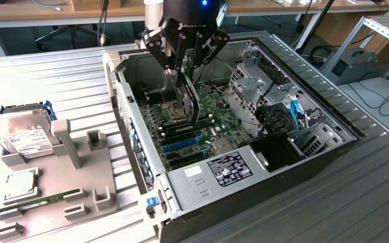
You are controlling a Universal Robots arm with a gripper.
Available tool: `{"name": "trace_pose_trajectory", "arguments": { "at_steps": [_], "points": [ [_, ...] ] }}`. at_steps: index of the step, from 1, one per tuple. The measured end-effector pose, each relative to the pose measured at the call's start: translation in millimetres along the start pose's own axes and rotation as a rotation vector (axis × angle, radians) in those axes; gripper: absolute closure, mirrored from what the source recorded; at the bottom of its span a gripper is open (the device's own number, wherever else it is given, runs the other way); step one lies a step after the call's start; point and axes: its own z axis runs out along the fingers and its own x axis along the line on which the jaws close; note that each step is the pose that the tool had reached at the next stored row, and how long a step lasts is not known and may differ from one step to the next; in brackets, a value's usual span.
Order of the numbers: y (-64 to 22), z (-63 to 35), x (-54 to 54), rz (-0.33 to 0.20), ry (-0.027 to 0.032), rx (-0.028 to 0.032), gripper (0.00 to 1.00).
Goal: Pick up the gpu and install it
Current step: 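Pick up the gpu and move the gpu toward the slot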
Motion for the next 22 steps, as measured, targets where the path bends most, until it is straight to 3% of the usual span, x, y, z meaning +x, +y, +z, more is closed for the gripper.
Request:
{"name": "trace_pose_trajectory", "arguments": {
  "at_steps": [22],
  "points": [
    [3.8, 2.6, -17.7, 0.0, -0.0001, 0.0012, 0.74]
  ]
}}
